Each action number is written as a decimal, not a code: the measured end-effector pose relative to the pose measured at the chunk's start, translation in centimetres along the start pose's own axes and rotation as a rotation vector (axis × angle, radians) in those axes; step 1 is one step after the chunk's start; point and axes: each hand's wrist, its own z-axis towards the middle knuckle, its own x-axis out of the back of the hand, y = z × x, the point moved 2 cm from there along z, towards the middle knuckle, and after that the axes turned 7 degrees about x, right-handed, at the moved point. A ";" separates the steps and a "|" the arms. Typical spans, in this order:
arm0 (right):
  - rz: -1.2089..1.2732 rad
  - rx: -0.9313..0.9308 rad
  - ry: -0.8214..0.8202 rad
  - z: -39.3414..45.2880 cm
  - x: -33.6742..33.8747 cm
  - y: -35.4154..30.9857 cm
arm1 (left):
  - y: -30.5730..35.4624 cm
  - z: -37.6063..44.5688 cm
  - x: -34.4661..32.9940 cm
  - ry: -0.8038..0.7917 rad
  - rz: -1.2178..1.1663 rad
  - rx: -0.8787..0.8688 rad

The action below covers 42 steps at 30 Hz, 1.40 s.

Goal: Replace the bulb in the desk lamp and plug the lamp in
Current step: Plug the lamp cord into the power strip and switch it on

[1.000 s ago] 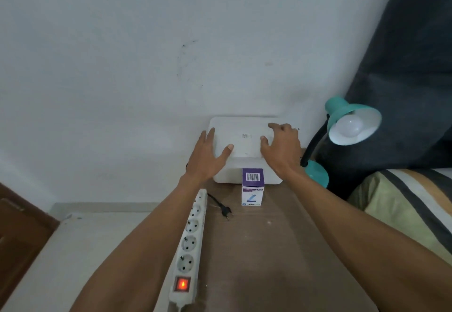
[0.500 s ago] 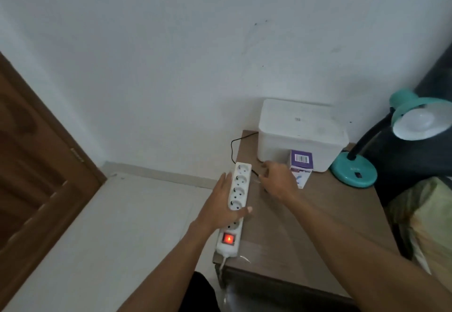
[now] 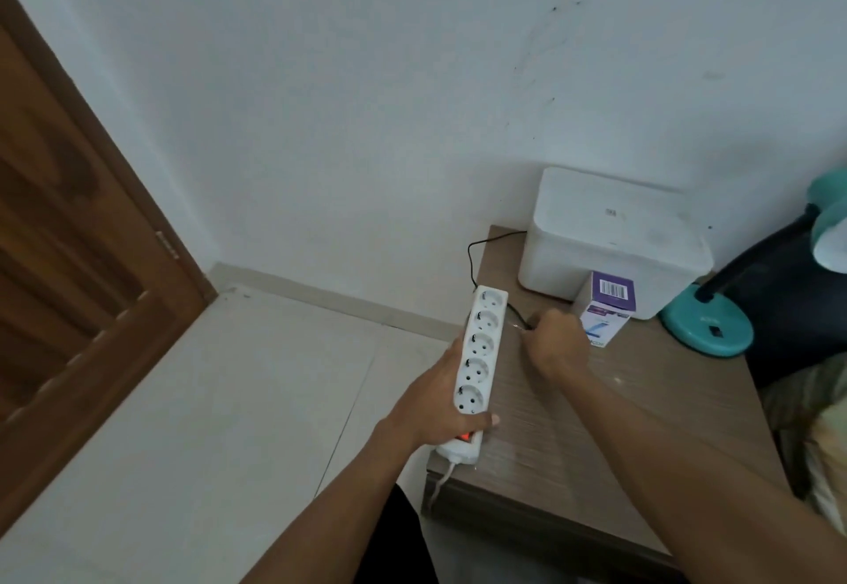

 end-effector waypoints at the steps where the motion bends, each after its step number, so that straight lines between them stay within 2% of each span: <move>1: 0.052 -0.025 0.023 0.0 0.2 -0.3 | -0.1 0.1 0.0 -0.003 -0.006 -0.001; 3: 0.187 -0.052 0.083 0.0 0.6 -0.7 | -0.2 0.1 0.0 -0.006 -0.009 0.000; 8: 0.528 0.016 0.170 -0.6 1.8 -3.0 | 0.2 -0.1 -0.1 -0.001 -0.002 -0.016; 11: 0.593 0.045 0.187 -1.2 2.1 -4.3 | 0.3 0.0 -0.1 -0.001 -0.006 -0.020; 25: 0.573 0.100 0.149 -2.3 -0.1 -4.4 | -0.3 0.2 -0.2 0.001 -0.023 -0.031; 33: 0.394 0.219 0.182 -2.3 -1.1 -4.5 | -0.7 0.5 -0.5 0.010 -0.032 -0.027; 42: 0.380 0.219 0.185 -2.1 -1.8 -3.8 | -0.8 0.6 -0.6 0.003 -0.027 -0.022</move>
